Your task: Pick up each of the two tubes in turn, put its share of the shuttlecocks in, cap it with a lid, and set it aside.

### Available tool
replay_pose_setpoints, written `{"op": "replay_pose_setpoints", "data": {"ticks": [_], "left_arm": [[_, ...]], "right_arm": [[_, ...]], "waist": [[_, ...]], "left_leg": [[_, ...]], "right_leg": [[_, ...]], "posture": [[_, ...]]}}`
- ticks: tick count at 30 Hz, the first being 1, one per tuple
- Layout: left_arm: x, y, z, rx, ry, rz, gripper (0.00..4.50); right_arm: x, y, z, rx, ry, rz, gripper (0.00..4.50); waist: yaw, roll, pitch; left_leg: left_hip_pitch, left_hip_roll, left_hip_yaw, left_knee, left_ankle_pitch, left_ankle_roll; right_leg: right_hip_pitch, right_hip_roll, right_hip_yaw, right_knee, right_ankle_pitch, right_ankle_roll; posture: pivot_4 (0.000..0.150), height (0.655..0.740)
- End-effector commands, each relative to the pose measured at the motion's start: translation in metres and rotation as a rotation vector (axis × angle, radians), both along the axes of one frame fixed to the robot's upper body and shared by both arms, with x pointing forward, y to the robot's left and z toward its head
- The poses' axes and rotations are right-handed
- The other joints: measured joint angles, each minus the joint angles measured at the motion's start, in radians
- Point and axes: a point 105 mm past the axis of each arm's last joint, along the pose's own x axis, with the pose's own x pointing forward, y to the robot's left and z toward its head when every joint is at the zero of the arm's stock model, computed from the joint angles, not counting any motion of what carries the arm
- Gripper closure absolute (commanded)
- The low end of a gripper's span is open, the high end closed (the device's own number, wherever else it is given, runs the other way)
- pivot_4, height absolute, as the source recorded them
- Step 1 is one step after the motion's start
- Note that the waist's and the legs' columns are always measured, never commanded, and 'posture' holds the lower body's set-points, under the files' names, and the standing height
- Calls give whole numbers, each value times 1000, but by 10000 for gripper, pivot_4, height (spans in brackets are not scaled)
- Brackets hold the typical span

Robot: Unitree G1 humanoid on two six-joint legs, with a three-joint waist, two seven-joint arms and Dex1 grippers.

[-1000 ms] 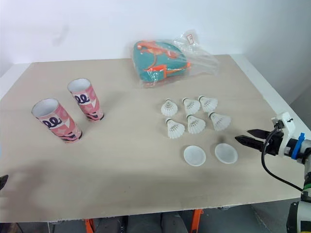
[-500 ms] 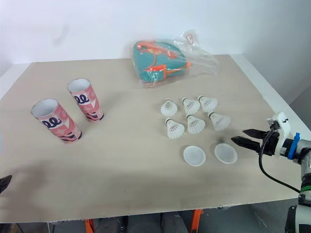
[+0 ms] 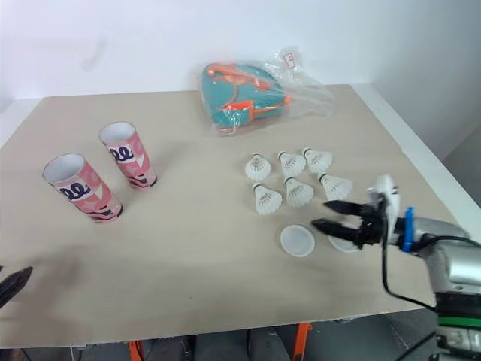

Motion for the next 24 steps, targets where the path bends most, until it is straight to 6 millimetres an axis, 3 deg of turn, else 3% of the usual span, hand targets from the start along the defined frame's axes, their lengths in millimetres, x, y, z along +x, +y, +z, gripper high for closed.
{"op": "replay_pose_setpoints", "data": {"ticks": [1,6,10,15,19,24], "left_arm": [[1,-6,12,112,-59,-26,0],[10,-19,15,215,-122,-54,0],[29,-34,16,260,-173,-96,0],[51,-37,18,236,-224,-99,0],[72,-51,0,194,-212,-147,0],[95,-41,-6,152,-240,-106,0]], "right_arm": [[-15,37,23,78,-48,132,651],[-33,80,41,194,-49,286,651],[-41,109,37,165,-64,391,651],[-26,114,37,163,-99,365,651],[-25,118,35,147,-118,372,651],[-28,115,39,151,-135,369,651]], "waist": [[0,0,0],[0,-3,0],[2,-7,-2],[2,-8,-2],[2,-8,-2],[2,-8,-2]], "left_leg": [[0,0,0,0,0,0],[0,1,1,0,0,-1],[0,1,1,0,0,-1],[-1,1,1,0,0,-1],[-1,1,1,0,0,-1],[-1,1,0,0,-1,0]], "right_leg": [[0,0,0,0,0,0],[0,0,0,0,0,-1],[-1,0,0,0,0,-1],[-1,0,0,0,1,-1],[-1,1,0,0,1,-1],[-1,2,0,0,3,3]], "posture": [[1500,7400],[1500,7400],[1500,7400],[1500,7400],[1500,7400],[1500,7400]]}}
